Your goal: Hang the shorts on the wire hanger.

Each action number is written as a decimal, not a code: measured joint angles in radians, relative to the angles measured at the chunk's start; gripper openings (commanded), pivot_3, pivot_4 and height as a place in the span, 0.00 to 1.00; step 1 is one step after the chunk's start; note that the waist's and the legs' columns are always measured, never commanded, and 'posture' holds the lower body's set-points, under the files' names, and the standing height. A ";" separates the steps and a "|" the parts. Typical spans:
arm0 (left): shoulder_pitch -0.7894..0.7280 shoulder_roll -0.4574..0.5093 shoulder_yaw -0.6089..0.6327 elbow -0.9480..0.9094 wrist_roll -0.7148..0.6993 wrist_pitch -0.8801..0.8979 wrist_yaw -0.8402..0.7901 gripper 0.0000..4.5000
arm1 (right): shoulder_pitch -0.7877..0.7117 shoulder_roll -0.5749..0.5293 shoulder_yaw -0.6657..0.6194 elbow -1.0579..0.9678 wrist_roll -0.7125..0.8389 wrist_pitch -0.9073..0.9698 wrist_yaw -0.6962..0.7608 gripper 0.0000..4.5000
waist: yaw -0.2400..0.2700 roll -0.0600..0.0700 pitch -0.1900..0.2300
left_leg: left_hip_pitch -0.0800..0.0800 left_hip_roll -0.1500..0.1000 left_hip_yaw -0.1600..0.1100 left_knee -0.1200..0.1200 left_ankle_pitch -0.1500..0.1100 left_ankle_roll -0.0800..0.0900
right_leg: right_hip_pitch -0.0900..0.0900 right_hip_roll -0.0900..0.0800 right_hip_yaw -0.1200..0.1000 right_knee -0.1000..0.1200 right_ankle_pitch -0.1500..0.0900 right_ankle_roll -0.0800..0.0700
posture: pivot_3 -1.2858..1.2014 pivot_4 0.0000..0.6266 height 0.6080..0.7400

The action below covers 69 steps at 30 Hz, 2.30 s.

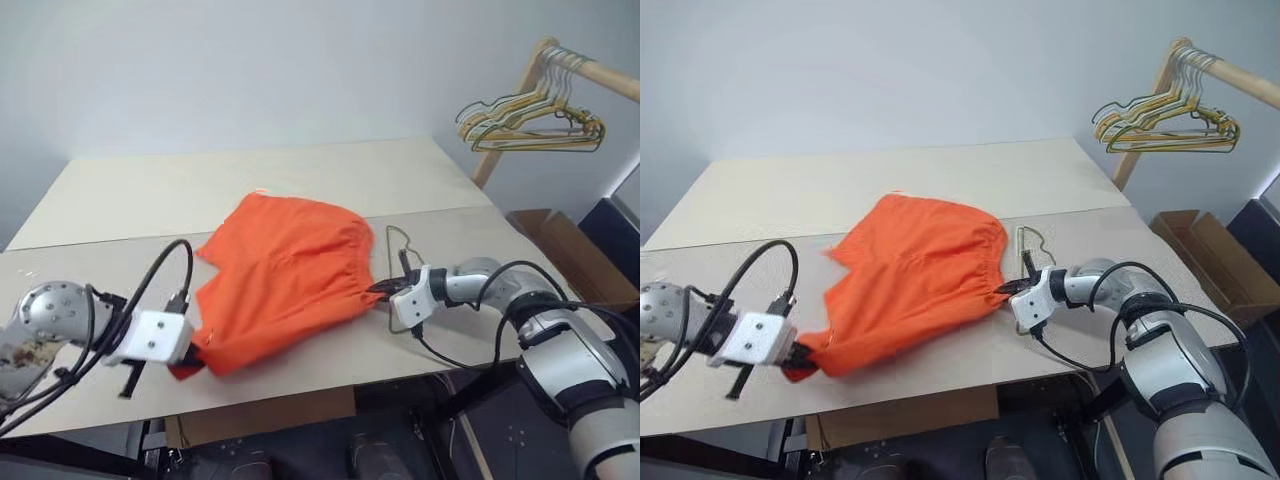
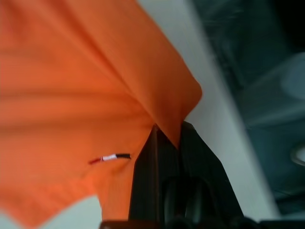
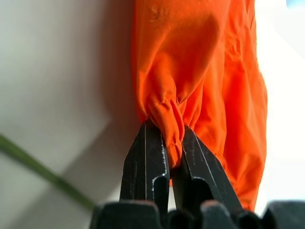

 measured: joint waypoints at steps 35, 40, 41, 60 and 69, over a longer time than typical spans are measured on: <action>-0.184 -0.258 0.221 -0.100 -0.313 0.450 0.127 0.99 | 0.873 -0.639 -0.486 -1.532 1.162 1.675 0.104 1.00 | 0.094 0.002 0.007 | 0.007 0.002 0.006 0.003 -0.002 0.000 | 0.004 0.001 0.003 0.001 -0.014 -0.002 | 0.49 0.07 1.00; -0.258 -0.320 0.162 -0.089 -0.317 0.510 0.157 0.99 | 0.697 -0.379 -0.443 -1.552 1.221 2.224 -0.148 1.00 | 0.074 0.000 0.008 | 0.000 0.002 0.004 0.004 -0.002 0.000 | 0.000 0.003 0.003 0.001 -0.012 0.000 | 0.49 0.07 1.00; -0.268 -0.326 0.153 -0.090 -0.316 0.516 0.158 0.99 | 0.663 -0.291 -0.441 -1.534 1.224 2.318 -0.207 1.00 | 0.071 0.000 0.008 | -0.001 0.002 0.003 0.004 -0.002 0.000 | 0.000 0.003 0.003 0.001 -0.010 0.004 | 0.49 0.07 1.00; -0.259 -0.338 0.142 -0.093 -0.313 0.524 0.170 1.00 | 0.553 -0.053 -0.510 -1.411 1.024 2.648 -0.414 0.35 | 0.089 -0.001 0.008 | -0.006 0.000 0.003 0.005 -0.002 0.000 | -0.002 0.003 0.004 -0.004 -0.011 0.002 | 0.49 0.09 1.00; -0.265 -0.341 0.142 -0.091 -0.312 0.524 0.158 1.00 | 0.558 -0.117 -0.487 -1.398 0.981 2.615 -0.325 0.05 | 0.085 -0.001 0.008 | -0.007 0.001 0.003 0.005 -0.002 0.000 | -0.003 0.003 0.004 -0.004 -0.010 0.003 | 0.49 0.09 1.00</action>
